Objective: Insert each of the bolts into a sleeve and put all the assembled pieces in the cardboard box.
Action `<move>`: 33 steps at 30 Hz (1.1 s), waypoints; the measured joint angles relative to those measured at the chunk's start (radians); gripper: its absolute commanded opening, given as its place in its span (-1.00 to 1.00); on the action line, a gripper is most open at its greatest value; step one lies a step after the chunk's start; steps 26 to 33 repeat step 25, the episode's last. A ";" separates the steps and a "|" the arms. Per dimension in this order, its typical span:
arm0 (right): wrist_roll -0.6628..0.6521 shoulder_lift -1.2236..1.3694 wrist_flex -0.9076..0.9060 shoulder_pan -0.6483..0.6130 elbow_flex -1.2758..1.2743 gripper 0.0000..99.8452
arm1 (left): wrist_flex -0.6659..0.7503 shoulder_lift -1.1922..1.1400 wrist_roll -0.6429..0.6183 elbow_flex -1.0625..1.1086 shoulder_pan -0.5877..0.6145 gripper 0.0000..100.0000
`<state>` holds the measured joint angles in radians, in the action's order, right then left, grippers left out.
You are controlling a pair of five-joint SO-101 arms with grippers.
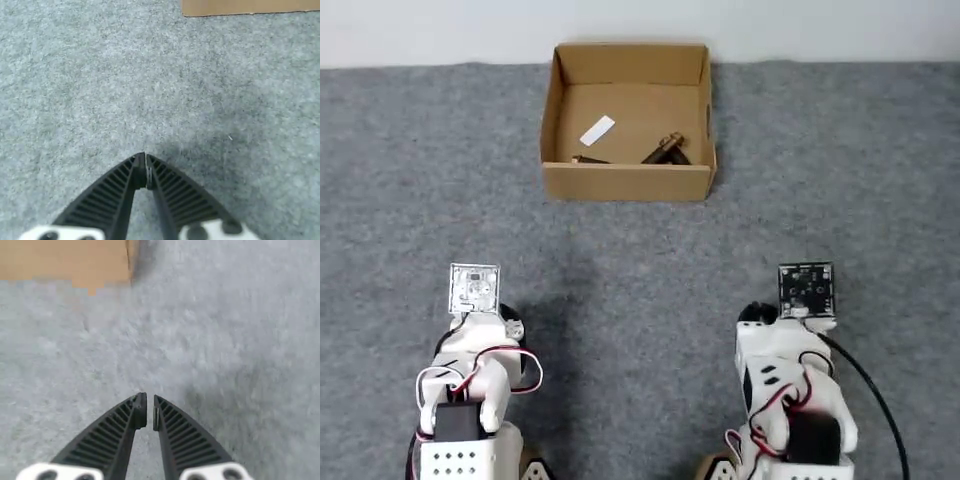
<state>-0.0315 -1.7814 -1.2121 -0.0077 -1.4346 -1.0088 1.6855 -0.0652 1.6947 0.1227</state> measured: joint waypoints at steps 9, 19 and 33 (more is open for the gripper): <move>0.061 -0.012 0.012 0.150 -0.178 -0.98 | 0.000 0.000 0.000 0.000 0.000 -0.99; 0.052 0.003 0.012 0.249 -0.232 -0.98 | 0.000 0.000 0.000 0.000 0.000 -0.99; 0.052 0.003 0.012 0.250 -0.232 -0.98 | 0.000 0.000 0.000 0.000 0.000 -0.99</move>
